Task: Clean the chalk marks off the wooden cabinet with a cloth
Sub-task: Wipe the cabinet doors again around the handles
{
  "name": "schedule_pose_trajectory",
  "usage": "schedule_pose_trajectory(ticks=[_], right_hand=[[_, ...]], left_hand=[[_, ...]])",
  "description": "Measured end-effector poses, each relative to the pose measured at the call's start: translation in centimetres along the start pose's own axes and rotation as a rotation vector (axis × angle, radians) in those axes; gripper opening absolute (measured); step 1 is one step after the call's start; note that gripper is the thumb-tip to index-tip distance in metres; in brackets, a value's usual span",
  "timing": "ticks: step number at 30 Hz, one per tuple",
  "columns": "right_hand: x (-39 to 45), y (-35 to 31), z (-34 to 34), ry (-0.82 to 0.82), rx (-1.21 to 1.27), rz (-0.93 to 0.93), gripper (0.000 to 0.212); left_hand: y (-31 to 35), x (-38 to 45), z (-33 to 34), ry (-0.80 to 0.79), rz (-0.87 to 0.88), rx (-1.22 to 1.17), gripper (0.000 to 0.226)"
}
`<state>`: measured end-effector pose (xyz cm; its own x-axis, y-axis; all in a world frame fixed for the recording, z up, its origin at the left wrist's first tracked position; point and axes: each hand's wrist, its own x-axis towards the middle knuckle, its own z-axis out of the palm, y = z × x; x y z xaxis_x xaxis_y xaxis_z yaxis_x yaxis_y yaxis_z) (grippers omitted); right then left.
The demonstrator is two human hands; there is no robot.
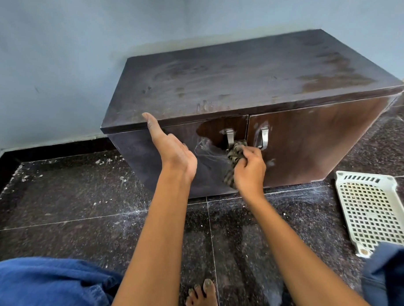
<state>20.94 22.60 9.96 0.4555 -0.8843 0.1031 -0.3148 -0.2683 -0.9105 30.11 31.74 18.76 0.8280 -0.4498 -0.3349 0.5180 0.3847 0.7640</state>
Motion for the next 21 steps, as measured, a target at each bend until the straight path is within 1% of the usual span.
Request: schedule_pose_trajectory(ticks=[1,3,5,7,8,10,12,13,14,16,17,18,19,21], right_hand=[[0.5,-0.5,-0.3,-0.009,0.073,0.062,0.036],[1.0,-1.4,-0.9,-0.010,0.157,0.086,0.036],[0.6,-2.0,-1.0,0.012,0.175,0.019,0.037],[-0.5,-1.7,-0.4,0.036,0.132,-0.040,0.039],[-0.8,-1.1,0.0,0.029,0.103,-0.041,0.040],[-1.0,-0.2,0.2,-0.010,0.065,0.047,0.038],[-0.9,0.0,-0.2,-0.027,0.084,0.158,0.035],[-0.9,-0.5,-0.5,-0.001,0.117,0.185,0.034],[-1.1,-1.1,-0.7,0.058,0.167,0.178,0.035],[-2.0,-3.0,-0.4,0.224,0.273,0.053,0.040],[-2.5,-4.0,0.1,0.273,0.287,-0.036,0.045],[-3.0,-4.8,0.8,0.273,0.274,-0.126,0.051],[-3.4,-5.3,1.7,0.230,0.244,-0.198,0.056],[-3.7,-5.6,3.5,0.117,0.143,-0.261,0.064]], left_hand=[[0.0,0.0,0.1,0.008,0.004,0.006,0.125],[-0.2,0.3,0.0,0.021,0.019,0.018,0.134],[-0.5,0.6,-0.1,0.024,0.036,0.022,0.136],[-0.7,0.7,-0.2,0.026,0.045,0.022,0.136],[-0.7,0.7,-0.2,0.021,0.050,0.023,0.137],[-0.6,0.7,-0.2,0.018,0.052,0.016,0.137],[-0.5,0.8,-0.4,0.025,0.054,0.006,0.140],[-0.4,0.8,-0.4,0.029,0.057,0.001,0.140],[-0.4,0.8,-0.5,0.037,0.058,-0.005,0.141],[-0.2,0.7,-0.6,0.042,0.053,-0.016,0.139],[0.0,0.6,-0.6,0.040,0.048,-0.025,0.137],[0.1,0.5,-0.7,0.033,0.040,-0.035,0.134],[0.3,0.3,-0.8,0.021,0.031,-0.042,0.129],[0.6,0.0,-1.0,-0.002,0.013,-0.060,0.114]])
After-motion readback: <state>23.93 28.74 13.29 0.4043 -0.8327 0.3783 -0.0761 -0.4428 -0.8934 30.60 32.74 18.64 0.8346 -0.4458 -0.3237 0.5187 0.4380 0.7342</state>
